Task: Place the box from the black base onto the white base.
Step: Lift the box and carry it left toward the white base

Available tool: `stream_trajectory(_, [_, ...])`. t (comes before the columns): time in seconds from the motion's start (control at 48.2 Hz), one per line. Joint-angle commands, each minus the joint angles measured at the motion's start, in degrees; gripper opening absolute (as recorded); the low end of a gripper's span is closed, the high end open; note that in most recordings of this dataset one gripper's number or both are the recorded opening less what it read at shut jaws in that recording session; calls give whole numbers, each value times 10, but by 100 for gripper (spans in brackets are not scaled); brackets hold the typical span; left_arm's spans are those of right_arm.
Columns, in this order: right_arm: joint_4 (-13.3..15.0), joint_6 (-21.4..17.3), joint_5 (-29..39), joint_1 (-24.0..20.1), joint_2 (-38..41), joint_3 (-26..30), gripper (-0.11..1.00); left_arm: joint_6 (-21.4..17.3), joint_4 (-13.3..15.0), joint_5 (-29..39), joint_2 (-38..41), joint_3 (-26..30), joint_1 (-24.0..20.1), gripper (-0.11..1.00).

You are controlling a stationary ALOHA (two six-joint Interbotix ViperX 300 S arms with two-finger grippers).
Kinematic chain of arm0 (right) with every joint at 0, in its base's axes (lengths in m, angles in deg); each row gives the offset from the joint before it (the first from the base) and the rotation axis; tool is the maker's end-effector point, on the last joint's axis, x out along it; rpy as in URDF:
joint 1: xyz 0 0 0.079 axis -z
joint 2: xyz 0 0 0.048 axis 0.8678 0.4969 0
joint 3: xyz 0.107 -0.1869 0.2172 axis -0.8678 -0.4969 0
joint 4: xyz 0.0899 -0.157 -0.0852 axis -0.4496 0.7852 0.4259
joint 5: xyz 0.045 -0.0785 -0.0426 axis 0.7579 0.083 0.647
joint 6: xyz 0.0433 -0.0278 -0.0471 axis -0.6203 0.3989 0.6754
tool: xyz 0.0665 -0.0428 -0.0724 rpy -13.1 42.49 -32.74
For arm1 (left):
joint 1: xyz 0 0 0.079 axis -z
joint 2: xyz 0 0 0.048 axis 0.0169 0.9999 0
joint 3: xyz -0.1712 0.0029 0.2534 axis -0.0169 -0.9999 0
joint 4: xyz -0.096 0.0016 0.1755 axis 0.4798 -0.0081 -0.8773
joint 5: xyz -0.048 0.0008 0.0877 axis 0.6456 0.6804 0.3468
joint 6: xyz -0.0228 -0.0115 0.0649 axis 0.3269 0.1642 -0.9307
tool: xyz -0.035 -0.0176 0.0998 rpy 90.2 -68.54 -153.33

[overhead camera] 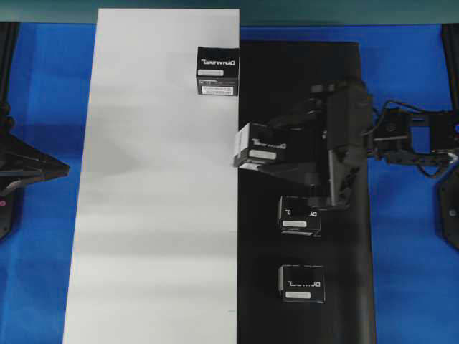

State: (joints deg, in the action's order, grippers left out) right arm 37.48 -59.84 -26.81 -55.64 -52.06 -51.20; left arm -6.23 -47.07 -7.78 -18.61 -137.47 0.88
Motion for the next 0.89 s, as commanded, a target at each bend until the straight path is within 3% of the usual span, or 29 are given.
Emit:
stream_trajectory(0.0, [5,1,25,-5,12,33,52,1,-2,-3,4,17,-1,-7])
stream_trajectory(0.373, [11,11,107,-8,50,111,52,1,-2,-3,4,17,-1,-7])
stream_trajectory(0.643, [11,13,219,-6,36,154,52,0,-1,-3,4,17,-1,-7])
stream_trajectory(0.871, [21,14,232,-5,38,166,52,0,-1,-3,4,16,-1,-7])
